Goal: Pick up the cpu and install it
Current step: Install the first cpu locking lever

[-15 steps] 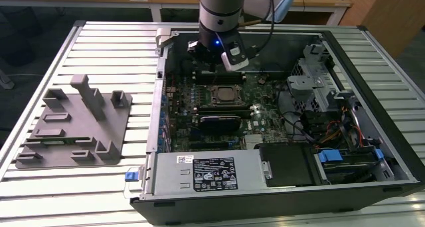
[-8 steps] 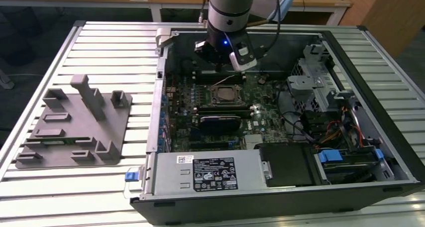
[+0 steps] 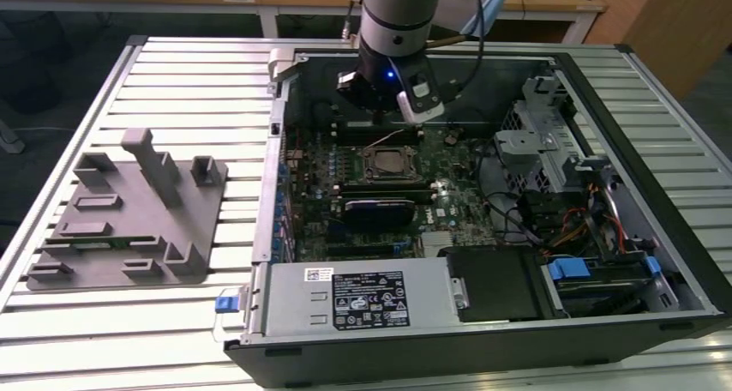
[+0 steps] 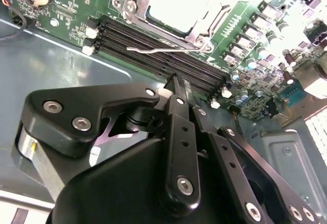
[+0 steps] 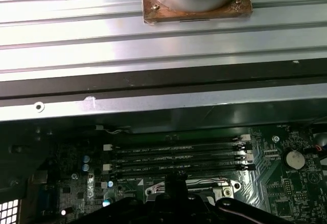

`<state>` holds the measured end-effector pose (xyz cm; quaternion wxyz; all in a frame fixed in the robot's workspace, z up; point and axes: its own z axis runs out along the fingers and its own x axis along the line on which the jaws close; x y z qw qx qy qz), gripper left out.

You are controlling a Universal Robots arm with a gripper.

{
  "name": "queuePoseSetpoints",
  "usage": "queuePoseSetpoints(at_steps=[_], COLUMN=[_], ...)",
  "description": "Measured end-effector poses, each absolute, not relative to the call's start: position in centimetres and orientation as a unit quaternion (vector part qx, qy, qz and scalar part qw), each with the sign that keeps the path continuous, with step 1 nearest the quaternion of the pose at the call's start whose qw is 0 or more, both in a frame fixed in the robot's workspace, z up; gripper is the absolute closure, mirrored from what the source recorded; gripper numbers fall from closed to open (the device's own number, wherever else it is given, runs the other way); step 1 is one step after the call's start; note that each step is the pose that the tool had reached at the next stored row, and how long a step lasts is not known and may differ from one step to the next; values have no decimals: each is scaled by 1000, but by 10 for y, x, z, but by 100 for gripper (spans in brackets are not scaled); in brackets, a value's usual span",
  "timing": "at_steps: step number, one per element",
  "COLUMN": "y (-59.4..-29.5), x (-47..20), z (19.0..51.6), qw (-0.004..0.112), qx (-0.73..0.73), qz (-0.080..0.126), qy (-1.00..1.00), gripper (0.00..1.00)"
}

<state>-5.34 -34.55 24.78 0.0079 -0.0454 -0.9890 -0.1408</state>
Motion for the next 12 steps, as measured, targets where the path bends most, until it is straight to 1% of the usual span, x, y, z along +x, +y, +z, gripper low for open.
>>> queuePoseSetpoints(at_steps=[12], y=[-346], x=[-48], z=[237], qw=[6], qx=[-52], qz=[-140], qy=[-989], gripper=[89])
